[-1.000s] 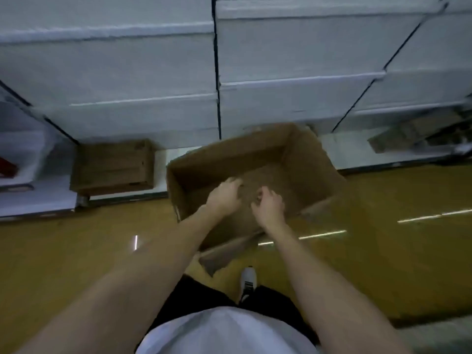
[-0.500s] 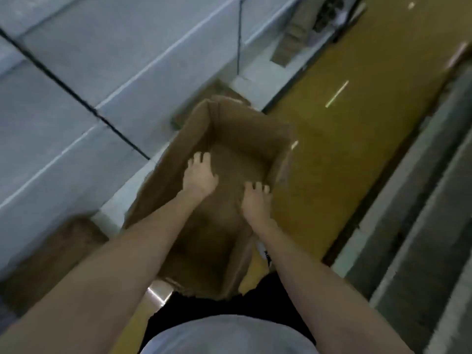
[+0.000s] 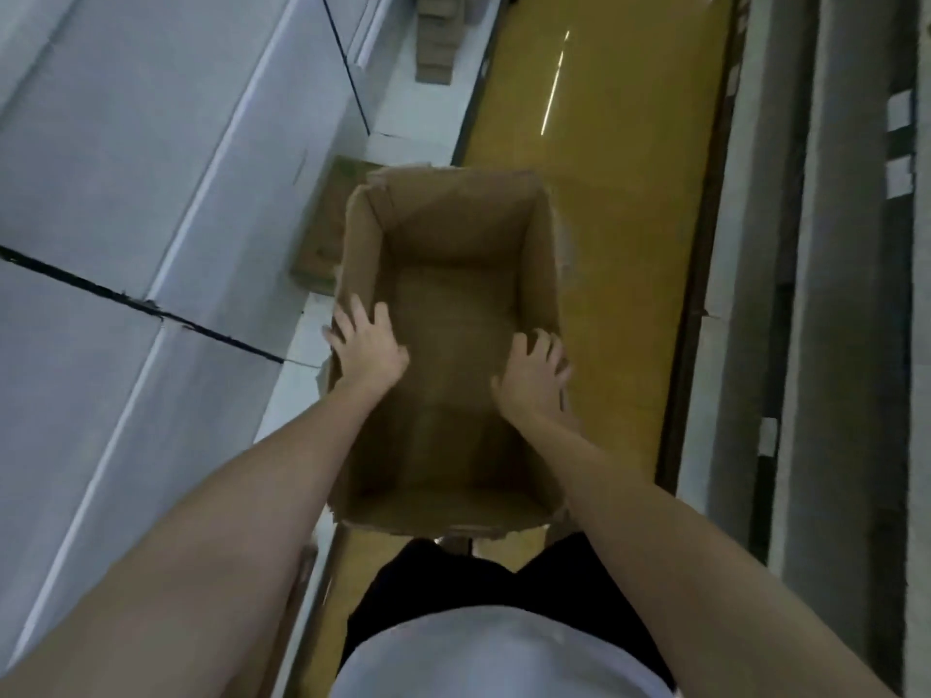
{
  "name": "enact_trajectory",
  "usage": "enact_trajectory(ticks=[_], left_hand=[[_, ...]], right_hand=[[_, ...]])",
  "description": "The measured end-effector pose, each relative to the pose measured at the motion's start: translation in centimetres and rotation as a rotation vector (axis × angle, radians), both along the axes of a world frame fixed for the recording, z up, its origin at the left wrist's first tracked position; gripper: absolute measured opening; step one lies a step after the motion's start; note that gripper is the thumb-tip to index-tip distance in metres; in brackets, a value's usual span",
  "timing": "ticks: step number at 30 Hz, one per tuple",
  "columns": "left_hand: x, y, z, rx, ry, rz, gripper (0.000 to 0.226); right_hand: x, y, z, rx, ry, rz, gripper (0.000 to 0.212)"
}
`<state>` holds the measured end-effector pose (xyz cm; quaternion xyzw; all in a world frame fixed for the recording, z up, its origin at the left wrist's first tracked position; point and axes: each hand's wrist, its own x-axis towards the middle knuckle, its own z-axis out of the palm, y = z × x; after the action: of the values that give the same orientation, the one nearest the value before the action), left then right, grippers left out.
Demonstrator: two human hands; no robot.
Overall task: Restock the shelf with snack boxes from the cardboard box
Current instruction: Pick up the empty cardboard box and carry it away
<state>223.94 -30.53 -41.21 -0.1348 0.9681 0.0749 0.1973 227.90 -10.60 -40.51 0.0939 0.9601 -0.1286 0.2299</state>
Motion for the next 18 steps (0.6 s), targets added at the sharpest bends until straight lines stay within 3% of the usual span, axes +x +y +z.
enact_trajectory(ticks=[3,6,9,12,18], left_hand=[[0.3,-0.4,0.1,0.047,-0.054,-0.043,0.067],[0.7,-0.5,0.0,0.078,0.01,-0.086,0.066],[0.7,-0.5,-0.2,0.124,0.107,0.037,0.068],[0.6,-0.5,-0.1,0.174,0.065,0.214,0.067],[0.5,0.6,-0.4,0.215,0.032,0.294,0.03]], right_hand=[[0.4,0.2,0.2,-0.046,-0.008,-0.046,0.064],[0.9,0.6,0.4,-0.073,0.057,-0.112,0.064],[1.0,0.2,0.7,-0.136,0.077,-0.241,0.066],[1.0,-0.1,0.7,-0.19,0.052,-0.321,0.068],[0.9,-0.5,0.2,-0.202,0.027,-0.333,0.061]])
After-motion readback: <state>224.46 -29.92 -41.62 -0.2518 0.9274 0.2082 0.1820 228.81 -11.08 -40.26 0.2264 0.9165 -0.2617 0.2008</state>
